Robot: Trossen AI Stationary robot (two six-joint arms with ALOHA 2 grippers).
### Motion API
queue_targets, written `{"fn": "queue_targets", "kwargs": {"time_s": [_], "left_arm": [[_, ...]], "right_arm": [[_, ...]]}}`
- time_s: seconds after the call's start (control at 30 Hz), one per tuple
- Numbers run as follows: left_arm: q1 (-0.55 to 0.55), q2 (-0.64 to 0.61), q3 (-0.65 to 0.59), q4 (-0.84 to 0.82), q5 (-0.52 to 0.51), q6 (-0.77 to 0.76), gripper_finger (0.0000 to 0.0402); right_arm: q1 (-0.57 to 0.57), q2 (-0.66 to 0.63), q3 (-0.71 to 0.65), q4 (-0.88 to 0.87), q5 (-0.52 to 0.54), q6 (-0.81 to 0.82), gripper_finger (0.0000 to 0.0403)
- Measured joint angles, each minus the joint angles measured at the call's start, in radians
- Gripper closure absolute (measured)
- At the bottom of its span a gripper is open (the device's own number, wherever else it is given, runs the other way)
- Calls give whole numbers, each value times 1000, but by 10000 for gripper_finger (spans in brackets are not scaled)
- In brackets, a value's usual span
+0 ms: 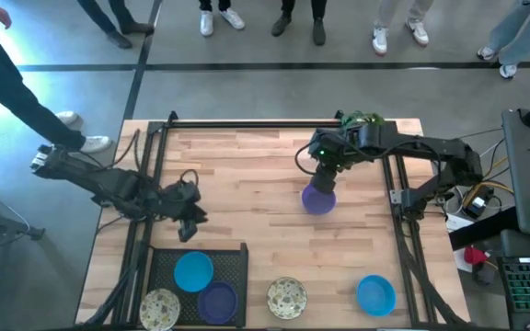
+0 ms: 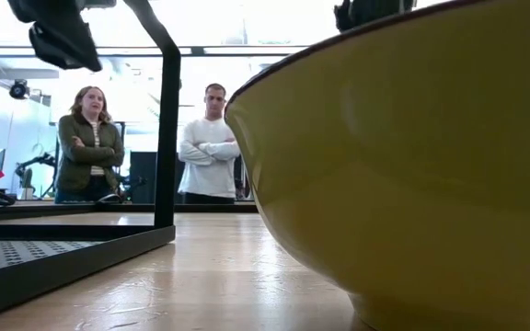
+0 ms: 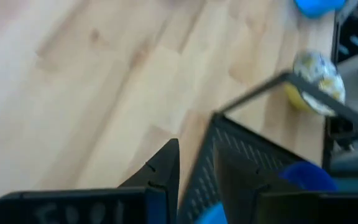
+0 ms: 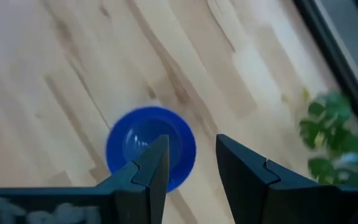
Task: Pick & Place Mini bowls
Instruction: Stack the purple bowl on the purple bowl on the shelf
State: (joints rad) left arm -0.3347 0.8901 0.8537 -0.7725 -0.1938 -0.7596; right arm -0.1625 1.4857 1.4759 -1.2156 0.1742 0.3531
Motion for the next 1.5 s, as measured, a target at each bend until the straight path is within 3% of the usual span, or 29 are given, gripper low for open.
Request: {"fn": "queue_targets", "kwargs": {"time_s": [0.27,0.43,0.9,1.2,1.5], "left_arm": [[0,-27,33,12,-178,69,312],[0,-25,52,15,-227,99,312],[0,-18,51,64,-257,105,312],[2,-17,49,62,-297,106,312],[6,-17,49,62,-303,105,312]], "right_arm": [[-60,0,-147,23,-4,108,275],[-106,0,-251,99,-118,135,275],[-207,0,-524,337,-243,221,275],[-207,0,-584,379,-264,221,275],[-206,2,-657,560,-307,224,275]]}}
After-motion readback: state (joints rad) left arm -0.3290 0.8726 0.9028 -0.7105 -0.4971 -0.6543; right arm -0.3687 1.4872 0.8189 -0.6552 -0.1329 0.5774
